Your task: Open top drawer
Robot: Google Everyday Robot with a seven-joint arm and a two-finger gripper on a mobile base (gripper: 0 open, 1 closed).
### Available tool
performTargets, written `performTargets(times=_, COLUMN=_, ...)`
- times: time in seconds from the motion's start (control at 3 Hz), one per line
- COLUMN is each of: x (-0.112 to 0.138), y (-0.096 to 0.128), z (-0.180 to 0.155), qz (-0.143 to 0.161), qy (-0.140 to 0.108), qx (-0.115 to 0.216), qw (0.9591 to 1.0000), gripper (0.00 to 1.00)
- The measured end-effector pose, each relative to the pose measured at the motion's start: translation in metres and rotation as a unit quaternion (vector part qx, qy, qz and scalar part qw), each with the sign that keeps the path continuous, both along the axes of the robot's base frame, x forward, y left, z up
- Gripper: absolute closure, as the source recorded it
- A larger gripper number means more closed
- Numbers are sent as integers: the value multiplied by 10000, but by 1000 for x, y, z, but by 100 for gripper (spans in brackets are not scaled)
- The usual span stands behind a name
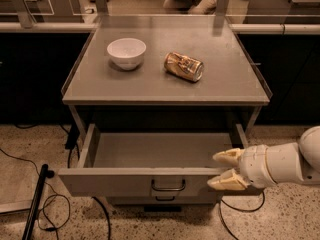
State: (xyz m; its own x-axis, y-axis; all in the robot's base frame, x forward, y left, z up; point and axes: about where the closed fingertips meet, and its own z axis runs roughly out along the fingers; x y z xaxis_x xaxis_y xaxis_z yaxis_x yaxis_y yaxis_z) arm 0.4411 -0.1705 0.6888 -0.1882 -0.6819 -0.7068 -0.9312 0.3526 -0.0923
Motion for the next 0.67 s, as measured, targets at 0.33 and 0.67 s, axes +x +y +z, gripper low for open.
performTargets(times=0.33, x=0, y=0, z=0, qz=0, qy=0, qx=0, qw=10000, gripper=54)
performTargets(times=0.67, x=0, y=0, z=0, qz=1, qy=0, qx=0, qw=10000, gripper=77)
